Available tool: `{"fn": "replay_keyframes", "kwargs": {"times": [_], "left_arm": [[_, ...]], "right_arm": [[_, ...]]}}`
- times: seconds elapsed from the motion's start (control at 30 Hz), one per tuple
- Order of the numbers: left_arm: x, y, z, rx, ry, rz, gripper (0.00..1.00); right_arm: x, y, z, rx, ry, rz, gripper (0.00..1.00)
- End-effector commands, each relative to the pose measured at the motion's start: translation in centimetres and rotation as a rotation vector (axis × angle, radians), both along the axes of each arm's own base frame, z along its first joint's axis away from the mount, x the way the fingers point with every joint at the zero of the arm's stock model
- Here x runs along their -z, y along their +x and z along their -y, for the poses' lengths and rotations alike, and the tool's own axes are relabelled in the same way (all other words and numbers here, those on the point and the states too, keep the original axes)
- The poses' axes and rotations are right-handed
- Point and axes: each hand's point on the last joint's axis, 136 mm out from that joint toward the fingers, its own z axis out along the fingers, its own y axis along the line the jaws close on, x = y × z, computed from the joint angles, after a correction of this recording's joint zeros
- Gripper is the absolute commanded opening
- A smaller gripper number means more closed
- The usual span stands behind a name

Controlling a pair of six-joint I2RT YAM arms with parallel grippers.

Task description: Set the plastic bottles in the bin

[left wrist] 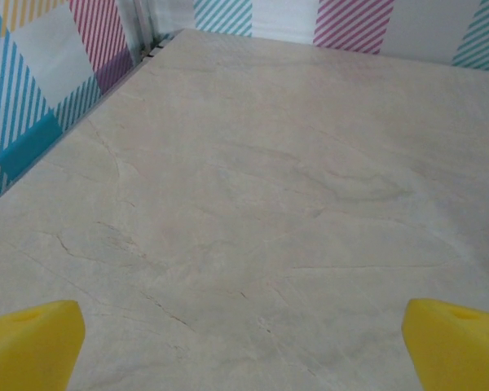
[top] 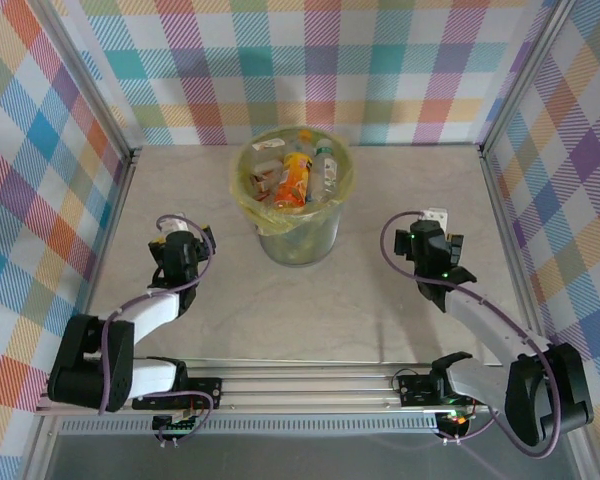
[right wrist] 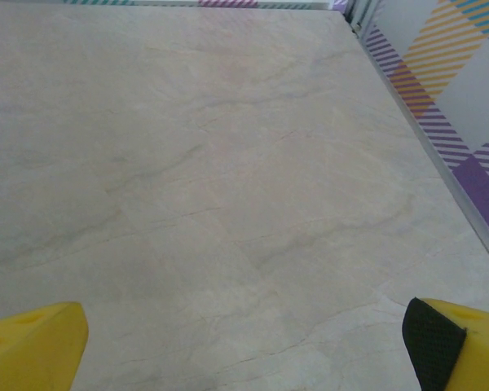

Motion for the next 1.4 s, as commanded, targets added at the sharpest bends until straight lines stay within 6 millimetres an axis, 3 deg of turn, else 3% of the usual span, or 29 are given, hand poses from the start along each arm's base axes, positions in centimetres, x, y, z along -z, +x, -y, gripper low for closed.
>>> {"fn": "replay_keyframes", "kwargs": {"times": [0.0, 0.23, 0.5, 0.73, 0.9, 1.03, 1.37], "left_arm": [[-1.0, 1.2, -0.1, 0.027, -0.001, 0.054, 1.00], [1.9, 2.1, 0.4, 0.069, -0.019, 0.006, 1.00], [4.4, 3.1, 2.7, 0.221, -0.042, -0.028, 1.00], [4.6, 3.3, 3.5, 0.310, -0.080, -0.034, 1.00], [4.6, 3.3, 3.5, 0.309, -0.080, -0.034, 1.00], [4.7, 3.2, 3.5, 0.309, -0.079, -0.035, 1.00], [4.6, 3.2, 3.5, 0.310, -0.079, -0.033, 1.00]], "right_arm": [[-1.4, 1.6, -1.1, -0.064, 0.030, 0.117, 1.00], [-0.2, 2.9, -1.6, -0.100, 0.049, 0.125, 1.00], [0.6, 4.3, -2.9, -0.201, 0.031, 0.152, 1.00], [0.5, 4.9, -3.4, -0.304, -0.016, 0.184, 1.00], [0.2, 5.1, -2.5, -0.330, 0.006, 0.234, 1.00], [0.8, 5.0, -1.5, -0.328, 0.096, 0.220, 1.00], [3.5, 4.6, -1.6, -0.371, 0.144, 0.239, 1.00]]}}
